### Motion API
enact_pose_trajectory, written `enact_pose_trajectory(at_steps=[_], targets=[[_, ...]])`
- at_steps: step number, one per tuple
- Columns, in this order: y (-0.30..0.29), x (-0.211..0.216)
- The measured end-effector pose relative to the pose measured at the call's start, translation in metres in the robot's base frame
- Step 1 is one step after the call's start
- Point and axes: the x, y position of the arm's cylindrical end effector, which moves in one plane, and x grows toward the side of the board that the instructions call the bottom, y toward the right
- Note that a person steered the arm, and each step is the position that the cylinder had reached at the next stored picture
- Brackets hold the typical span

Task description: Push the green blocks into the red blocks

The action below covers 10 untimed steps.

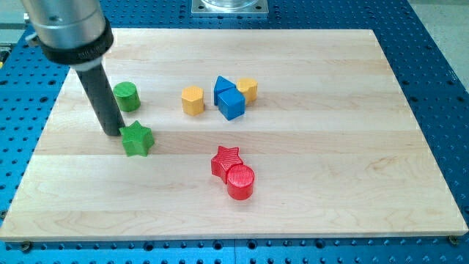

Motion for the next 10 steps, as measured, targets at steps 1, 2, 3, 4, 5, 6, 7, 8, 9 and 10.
enact_pose_trajectory(at_steps=[1, 2, 3, 4, 5, 6, 7, 8, 9, 10], targets=[[0.052, 0.026], [-0.046, 0.027], [-0.011, 0.041], [0.063, 0.063], [0.034, 0.072], [-0.122, 0.069], [-0.138, 0.03], [-0.091, -0.051], [-0.051, -0.088], [-0.002, -0.087]])
